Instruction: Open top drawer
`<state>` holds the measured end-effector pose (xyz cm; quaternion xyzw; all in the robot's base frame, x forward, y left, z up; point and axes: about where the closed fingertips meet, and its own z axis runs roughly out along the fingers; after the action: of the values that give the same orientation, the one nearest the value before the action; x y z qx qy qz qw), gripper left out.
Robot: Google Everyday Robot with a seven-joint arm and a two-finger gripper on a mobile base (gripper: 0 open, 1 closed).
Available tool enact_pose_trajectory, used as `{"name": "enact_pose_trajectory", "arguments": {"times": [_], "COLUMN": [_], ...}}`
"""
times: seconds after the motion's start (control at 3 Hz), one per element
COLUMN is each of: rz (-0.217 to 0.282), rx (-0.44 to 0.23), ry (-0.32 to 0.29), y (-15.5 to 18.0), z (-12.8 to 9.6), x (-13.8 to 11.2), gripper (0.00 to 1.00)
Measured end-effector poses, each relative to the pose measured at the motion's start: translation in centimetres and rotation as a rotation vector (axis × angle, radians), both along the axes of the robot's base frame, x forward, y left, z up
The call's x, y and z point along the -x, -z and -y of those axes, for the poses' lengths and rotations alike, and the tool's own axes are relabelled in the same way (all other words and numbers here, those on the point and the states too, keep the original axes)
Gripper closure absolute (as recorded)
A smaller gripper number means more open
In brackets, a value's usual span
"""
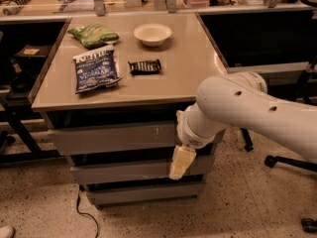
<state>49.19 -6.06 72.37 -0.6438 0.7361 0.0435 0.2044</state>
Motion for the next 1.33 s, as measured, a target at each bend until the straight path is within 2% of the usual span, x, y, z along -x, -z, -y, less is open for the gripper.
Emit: {"name": "enact_pose_trajectory", "arguments": {"times": [0.67,1.33], "rz": [0.006,0.008], "rx": [-0.002,0.009], "ry": [-0.06,-0.1], "y": [4.0,7.5], "z": [-2.7,-3.5], "x": [-3.0,-5.2], "gripper": [0.0,0.0]}}
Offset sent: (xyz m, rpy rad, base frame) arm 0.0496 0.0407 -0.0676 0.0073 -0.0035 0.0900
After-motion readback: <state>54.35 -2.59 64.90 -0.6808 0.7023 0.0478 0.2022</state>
